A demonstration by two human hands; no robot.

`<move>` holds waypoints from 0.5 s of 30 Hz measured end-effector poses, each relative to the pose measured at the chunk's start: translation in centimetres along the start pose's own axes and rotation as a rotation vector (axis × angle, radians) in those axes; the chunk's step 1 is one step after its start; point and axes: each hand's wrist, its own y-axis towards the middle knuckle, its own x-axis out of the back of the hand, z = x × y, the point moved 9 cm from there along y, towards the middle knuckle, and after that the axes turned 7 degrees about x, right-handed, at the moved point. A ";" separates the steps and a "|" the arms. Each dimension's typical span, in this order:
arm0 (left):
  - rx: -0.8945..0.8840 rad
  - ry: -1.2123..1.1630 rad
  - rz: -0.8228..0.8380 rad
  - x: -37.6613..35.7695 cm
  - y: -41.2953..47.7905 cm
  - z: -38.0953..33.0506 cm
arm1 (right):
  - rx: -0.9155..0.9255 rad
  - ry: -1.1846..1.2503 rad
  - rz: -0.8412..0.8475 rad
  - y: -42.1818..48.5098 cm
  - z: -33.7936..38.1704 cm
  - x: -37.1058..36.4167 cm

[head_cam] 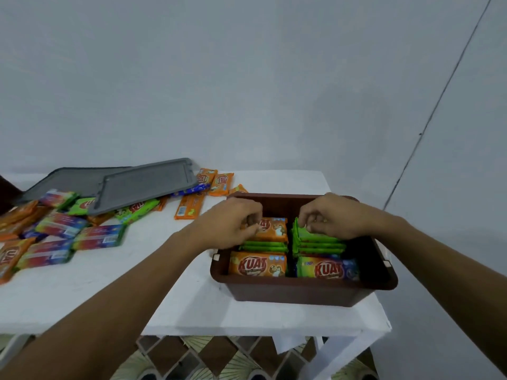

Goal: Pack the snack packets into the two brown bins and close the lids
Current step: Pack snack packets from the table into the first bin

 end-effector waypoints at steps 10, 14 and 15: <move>0.445 0.078 -0.280 3.2 -1.5 16.1 | -0.041 0.087 -0.298 10.3 0.0 4.0; 0.629 0.144 -0.137 1.1 -1.1 21.7 | -0.090 0.120 -0.230 15.5 -1.0 3.2; 0.646 0.151 -0.120 0.8 -0.8 22.7 | -0.108 0.112 -0.194 17.1 -1.4 2.8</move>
